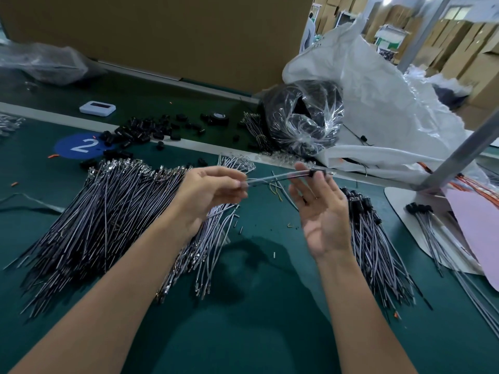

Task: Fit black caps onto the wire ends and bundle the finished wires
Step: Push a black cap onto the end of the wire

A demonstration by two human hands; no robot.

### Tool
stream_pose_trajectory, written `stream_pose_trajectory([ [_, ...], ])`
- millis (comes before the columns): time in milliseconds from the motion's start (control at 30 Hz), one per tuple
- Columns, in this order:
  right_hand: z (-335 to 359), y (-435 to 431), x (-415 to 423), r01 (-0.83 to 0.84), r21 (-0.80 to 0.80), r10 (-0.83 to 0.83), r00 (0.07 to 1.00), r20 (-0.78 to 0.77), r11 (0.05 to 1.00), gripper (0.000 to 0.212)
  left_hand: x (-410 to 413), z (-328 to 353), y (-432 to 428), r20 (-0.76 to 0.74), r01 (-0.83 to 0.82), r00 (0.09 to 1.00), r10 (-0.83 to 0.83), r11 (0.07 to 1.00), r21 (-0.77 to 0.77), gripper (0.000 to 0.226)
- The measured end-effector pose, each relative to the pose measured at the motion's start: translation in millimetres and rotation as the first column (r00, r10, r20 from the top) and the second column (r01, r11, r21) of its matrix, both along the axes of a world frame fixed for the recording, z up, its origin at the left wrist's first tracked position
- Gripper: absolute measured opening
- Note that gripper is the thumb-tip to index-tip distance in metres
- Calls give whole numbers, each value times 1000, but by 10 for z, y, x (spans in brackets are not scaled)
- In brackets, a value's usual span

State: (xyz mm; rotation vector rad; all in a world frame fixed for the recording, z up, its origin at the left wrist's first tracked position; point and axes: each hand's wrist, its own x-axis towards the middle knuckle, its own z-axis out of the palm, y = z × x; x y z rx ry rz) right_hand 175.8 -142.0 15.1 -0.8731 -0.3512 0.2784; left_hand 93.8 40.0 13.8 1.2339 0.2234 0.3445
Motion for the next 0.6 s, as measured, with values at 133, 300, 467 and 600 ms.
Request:
stream_pose_trajectory([
  [133,15,-22,-5,-73,27,74,996,-43,997,17,5,-14,-76,74,196,976,-206,972,126,17],
  [300,-63,134,-106,-131,-296,171,979,112,946,31,26,-33,-160,55,109,991,-121,976,188,40],
  [467,-115,198,-145,-78,-358,150,973,177,930,33,35,-55,-217,84,95,990,-111,981,171,30],
  [600,-99,182,-151,-58,-488,185,959,216,871,27,42,-46,-179,134,30,990,-44,994,102,23],
])
